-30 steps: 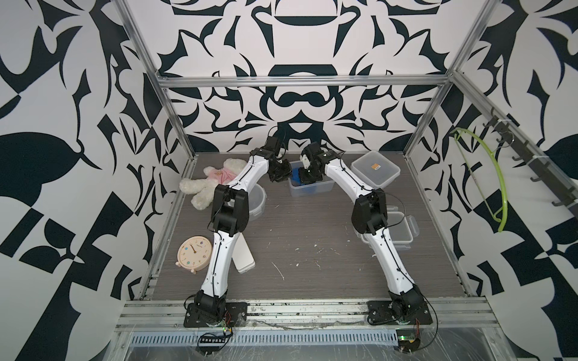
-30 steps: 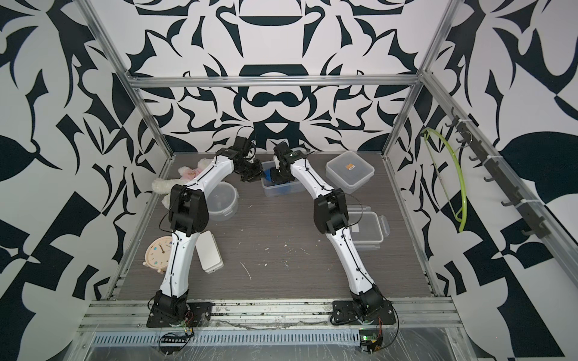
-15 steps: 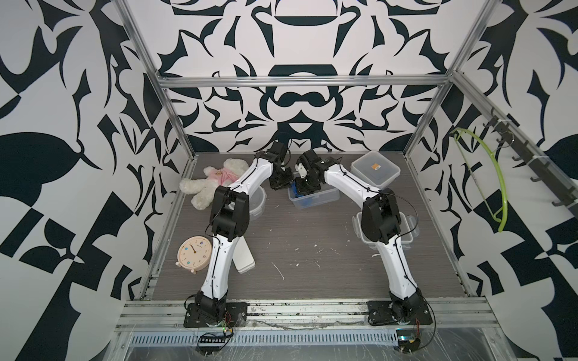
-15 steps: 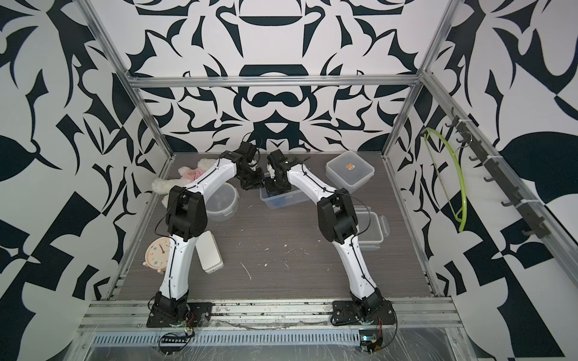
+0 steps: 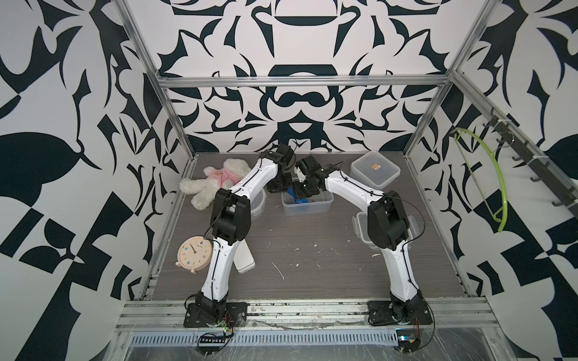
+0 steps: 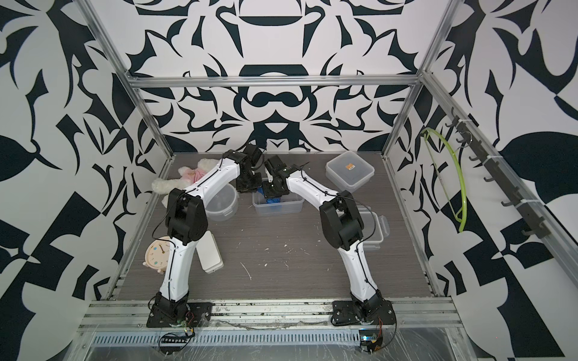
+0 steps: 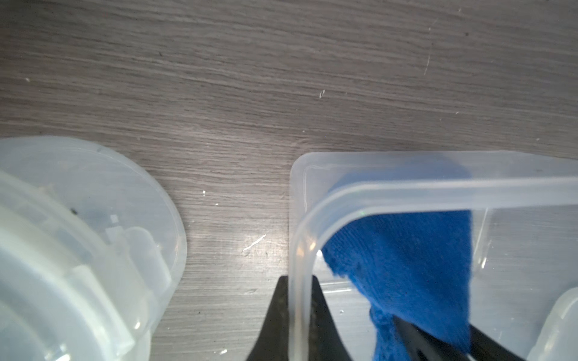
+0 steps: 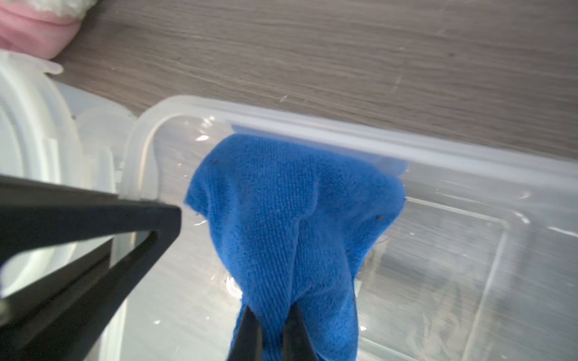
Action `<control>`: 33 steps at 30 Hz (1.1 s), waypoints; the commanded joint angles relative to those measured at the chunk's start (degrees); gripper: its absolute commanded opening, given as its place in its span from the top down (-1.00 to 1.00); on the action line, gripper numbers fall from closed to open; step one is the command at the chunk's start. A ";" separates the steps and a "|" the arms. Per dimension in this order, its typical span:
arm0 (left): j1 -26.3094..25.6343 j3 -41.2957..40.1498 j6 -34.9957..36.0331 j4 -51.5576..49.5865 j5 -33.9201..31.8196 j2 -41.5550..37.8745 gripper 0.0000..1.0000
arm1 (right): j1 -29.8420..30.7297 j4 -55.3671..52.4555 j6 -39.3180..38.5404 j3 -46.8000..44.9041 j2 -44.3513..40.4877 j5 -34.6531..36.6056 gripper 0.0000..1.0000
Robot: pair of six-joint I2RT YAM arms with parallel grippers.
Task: Wipe the insides of the lunch boxes
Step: Wipe the dirt inside the lunch box.
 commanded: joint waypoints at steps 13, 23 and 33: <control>-2.38 -5.31 -0.05 1.61 6.27 -5.51 1.00 | -8.99 13.64 4.55 -18.39 -13.35 6.31 1.00; -2.97 -5.25 -1.04 1.87 7.99 -4.47 1.00 | -1.47 19.88 8.13 -9.70 -7.74 -3.01 1.00; -3.07 -6.75 -0.47 1.88 7.25 -4.69 1.00 | -8.69 12.04 3.31 -13.60 -15.87 11.45 1.00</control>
